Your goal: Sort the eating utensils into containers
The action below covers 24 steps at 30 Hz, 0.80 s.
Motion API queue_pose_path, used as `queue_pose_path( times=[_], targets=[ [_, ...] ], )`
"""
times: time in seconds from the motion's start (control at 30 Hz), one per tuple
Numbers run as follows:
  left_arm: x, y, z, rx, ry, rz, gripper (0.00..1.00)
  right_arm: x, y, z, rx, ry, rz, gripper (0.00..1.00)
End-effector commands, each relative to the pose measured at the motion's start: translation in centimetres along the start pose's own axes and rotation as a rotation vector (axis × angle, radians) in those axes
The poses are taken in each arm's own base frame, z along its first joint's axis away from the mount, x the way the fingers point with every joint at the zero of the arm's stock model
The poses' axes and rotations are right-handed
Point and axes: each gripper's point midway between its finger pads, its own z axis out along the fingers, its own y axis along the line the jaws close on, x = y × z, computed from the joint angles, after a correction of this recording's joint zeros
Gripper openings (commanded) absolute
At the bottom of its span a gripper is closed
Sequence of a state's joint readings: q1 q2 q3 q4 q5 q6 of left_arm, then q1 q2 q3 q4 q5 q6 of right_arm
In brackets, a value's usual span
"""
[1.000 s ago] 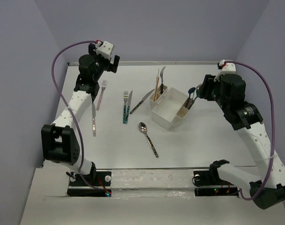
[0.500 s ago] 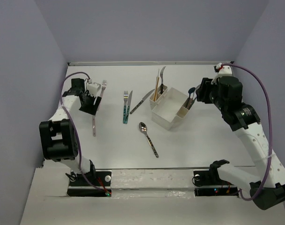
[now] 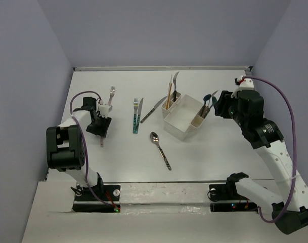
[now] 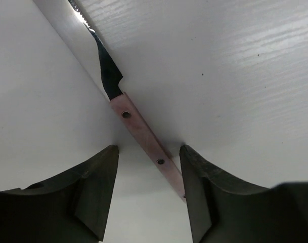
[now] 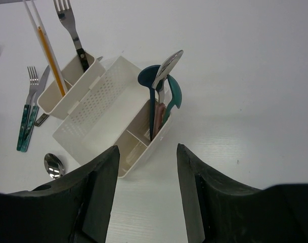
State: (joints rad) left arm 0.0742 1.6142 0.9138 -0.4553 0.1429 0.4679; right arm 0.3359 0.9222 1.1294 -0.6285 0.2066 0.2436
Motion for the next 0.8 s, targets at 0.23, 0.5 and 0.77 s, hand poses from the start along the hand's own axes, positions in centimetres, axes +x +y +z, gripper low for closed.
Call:
queue_pose_path(
  times=[0.23,0.5,0.77],
  targets=[
    [1.0,2.3,2.2,-0.07,0.024,-0.098,0.31,-1.0,-0.6,-1.5,0.025,-0.051,0.014,0.55],
    [-1.0,3.1,0.6,-0.055,-0.036,-0.146,0.0,-0.9,-0.6,-1.6,0.024,-0.049,0.006,0.55],
    [-6.0,5.4,-4.6,-0.124,-0.223,-0.178,0.0,-1.1,-0.6,-1.5,0.023,-0.05,-0.006,0.55]
  ],
)
